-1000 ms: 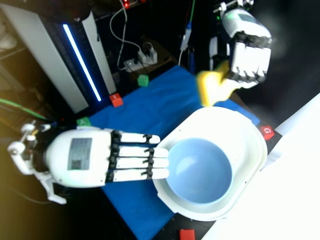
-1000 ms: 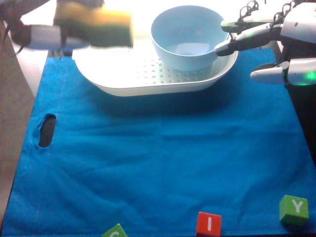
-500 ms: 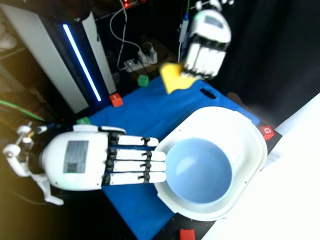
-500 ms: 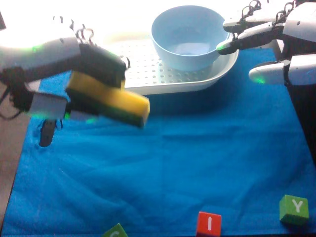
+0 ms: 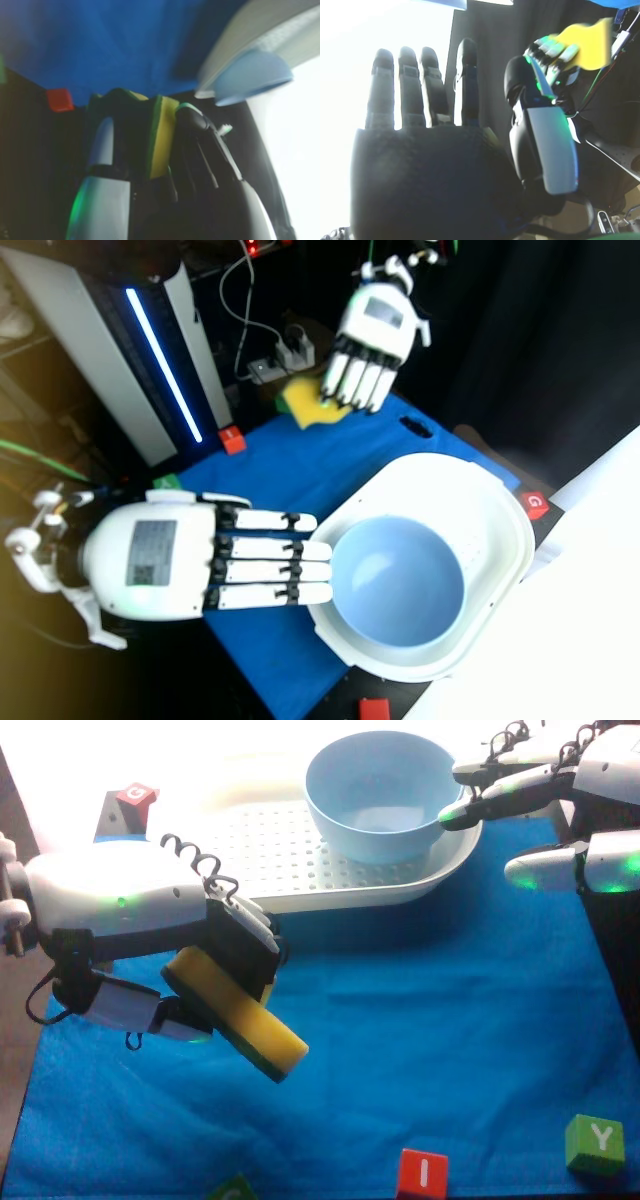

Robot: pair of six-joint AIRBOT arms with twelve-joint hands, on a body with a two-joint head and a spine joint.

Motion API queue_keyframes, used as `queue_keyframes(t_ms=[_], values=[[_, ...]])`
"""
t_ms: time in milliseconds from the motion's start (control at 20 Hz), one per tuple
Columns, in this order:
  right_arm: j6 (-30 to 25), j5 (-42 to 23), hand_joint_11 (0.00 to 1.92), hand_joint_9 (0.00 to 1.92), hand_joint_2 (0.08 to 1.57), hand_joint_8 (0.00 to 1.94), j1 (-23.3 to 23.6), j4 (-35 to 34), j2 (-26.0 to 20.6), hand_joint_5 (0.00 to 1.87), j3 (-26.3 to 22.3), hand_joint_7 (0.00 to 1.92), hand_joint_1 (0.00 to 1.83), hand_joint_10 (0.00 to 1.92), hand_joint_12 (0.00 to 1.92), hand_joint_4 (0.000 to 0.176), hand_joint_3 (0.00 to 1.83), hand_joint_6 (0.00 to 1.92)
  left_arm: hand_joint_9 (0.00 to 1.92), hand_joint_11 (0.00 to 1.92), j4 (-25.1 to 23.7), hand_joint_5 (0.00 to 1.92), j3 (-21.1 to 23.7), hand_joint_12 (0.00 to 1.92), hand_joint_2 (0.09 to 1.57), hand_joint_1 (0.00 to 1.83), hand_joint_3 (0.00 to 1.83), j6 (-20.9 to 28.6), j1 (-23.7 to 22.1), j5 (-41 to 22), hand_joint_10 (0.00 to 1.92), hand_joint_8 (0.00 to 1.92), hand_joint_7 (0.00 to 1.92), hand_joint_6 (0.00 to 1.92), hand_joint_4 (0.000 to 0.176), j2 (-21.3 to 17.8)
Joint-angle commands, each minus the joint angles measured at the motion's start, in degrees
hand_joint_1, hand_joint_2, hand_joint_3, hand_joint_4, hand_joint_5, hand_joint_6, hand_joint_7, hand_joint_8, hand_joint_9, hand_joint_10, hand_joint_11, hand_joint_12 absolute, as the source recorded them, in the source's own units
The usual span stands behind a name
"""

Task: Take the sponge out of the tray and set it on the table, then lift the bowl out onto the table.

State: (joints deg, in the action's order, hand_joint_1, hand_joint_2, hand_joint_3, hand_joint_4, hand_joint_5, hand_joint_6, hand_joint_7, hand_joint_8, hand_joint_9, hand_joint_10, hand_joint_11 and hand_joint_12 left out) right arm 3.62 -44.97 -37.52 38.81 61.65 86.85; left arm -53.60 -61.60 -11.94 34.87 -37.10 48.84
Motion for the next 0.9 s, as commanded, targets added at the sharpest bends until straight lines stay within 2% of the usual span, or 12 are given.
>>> queue_keyframes(t_ms=[0, 50, 100, 150, 200, 300, 500, 600, 650, 750, 800, 850], values=[[-0.35, -5.00, 0.05, 0.15, 1.33, 0.00, 0.26, -3.46, 0.00, 0.48, -0.03, 0.22, 0.53, 0.00, 0.07, 0.127, 0.00, 0.00, 0.61, 0.43, 2.98, 0.93, -0.19, 1.48, 1.15, 1.08, 0.00, 0.43, -0.54, -3.89, 0.99, 0.71, 0.68, 1.08, 0.036, 0.17], [-0.37, -5.00, 0.05, 0.14, 1.33, 0.00, 0.26, -3.47, 0.00, 0.48, -0.03, 0.22, 0.52, 0.00, 0.07, 0.130, 0.00, 0.00, 0.64, 0.38, 3.09, 0.93, -0.33, 1.40, 1.13, 1.04, 0.00, 0.43, -0.50, -3.80, 0.75, 0.35, 0.74, 1.06, 0.075, 0.31], [-0.40, -5.00, 0.04, 0.14, 1.33, 0.00, 0.26, -3.48, 0.00, 0.48, -0.03, 0.22, 0.53, 0.00, 0.06, 0.123, 0.00, 0.00, 0.62, 0.30, 3.15, 0.78, -0.49, 1.38, 1.03, 1.02, 0.00, 0.43, -0.47, -3.61, 0.56, 0.18, 0.74, 0.43, 0.000, 0.47], [-0.41, -5.00, 0.04, 0.15, 1.33, 0.00, 0.25, -3.48, 0.00, 0.48, -0.03, 0.22, 0.53, 0.00, 0.07, 0.128, 0.00, 0.00, 0.63, 0.27, 3.23, 0.81, -0.64, 1.35, 0.99, 1.01, 0.00, 0.43, -0.41, -3.45, 0.40, 0.08, 0.75, 0.14, 0.000, 0.61], [-0.41, -5.00, 0.04, 0.14, 1.33, 0.00, 0.25, -3.48, 0.00, 0.47, -0.03, 0.22, 0.49, 0.00, 0.06, 0.129, 0.00, 0.00, 0.65, 0.25, 3.26, 0.80, -0.68, 1.29, 0.97, 1.00, 0.00, 0.43, -0.33, -3.37, 0.27, 0.03, 0.75, 0.03, 0.000, 0.67], [-0.42, -5.00, 0.04, 0.14, 1.33, 0.00, 0.25, -3.48, -0.01, 0.48, -0.04, 0.22, 0.52, 0.00, 0.07, 0.121, 0.00, 0.00, 0.64, 0.16, 3.26, 0.75, -0.67, 1.23, 0.97, 0.97, 0.00, 0.43, -0.05, -3.25, 0.07, 0.00, 0.71, 0.00, 0.013, 0.67], [-0.45, -5.00, 0.04, 0.14, 1.33, 0.00, 0.19, -3.49, -0.03, 0.47, -0.04, 0.21, 0.53, 0.00, 0.07, 0.130, 0.00, 0.00, 0.63, 0.13, 3.49, 0.72, -0.72, 1.10, 0.97, 0.94, 0.00, 0.42, 0.11, -2.98, 0.01, 0.00, 0.68, 0.00, 0.025, 0.68], [-0.47, -5.00, 0.02, 0.14, 1.33, 0.00, 0.19, -3.49, -0.01, 0.47, -0.05, 0.20, 0.53, 0.00, 0.07, 0.121, 0.00, 0.00, 0.56, 0.09, 3.59, 0.68, -0.77, 1.16, 0.98, 0.90, 0.00, 0.42, 0.11, -3.09, 0.00, 0.00, 0.61, 0.00, 0.020, 0.65], [-0.47, -5.00, 0.03, 0.14, 1.32, 0.00, 0.18, -3.49, -0.01, 0.47, -0.05, 0.21, 0.51, 0.00, 0.07, 0.117, 0.00, 0.00, 0.54, 0.07, 3.79, 0.61, -0.86, 1.18, 0.99, 0.83, 0.00, 0.42, 0.12, -3.15, 0.00, 0.00, 0.57, 0.00, 0.050, 0.62], [-0.47, -5.01, 0.01, 0.09, 1.31, 0.00, 0.12, -3.49, -0.03, 0.43, -0.06, 0.18, 0.36, 0.00, 0.04, 0.147, 0.00, 0.00, 0.52, 0.03, 5.94, 0.55, -1.14, 1.25, 1.01, 0.76, 0.00, -0.75, 0.46, -3.39, 0.00, 0.00, 0.56, 0.00, 0.074, 0.42], [-0.47, -5.02, 0.01, 0.05, 1.26, 0.00, 0.12, -3.50, -0.02, 0.39, -0.14, 0.16, 0.28, 0.00, 0.01, 0.170, 0.00, 0.00, 0.48, 0.00, 8.63, 0.54, -1.12, 1.15, 0.96, 0.78, 0.00, -2.84, 1.07, -3.56, 0.00, 0.00, 0.53, 0.00, 0.075, 0.15], [-0.47, -5.04, 0.01, 0.05, 1.26, 0.00, 0.13, -3.50, 0.00, 0.39, -0.30, 0.16, 0.28, 0.00, 0.01, 0.170, 0.00, 0.00, 0.48, 0.00, 12.54, 0.54, -1.11, 1.15, 0.96, 0.78, 0.00, -5.95, 1.89, -3.94, 0.00, 0.00, 0.53, 0.00, 0.075, -0.20]])
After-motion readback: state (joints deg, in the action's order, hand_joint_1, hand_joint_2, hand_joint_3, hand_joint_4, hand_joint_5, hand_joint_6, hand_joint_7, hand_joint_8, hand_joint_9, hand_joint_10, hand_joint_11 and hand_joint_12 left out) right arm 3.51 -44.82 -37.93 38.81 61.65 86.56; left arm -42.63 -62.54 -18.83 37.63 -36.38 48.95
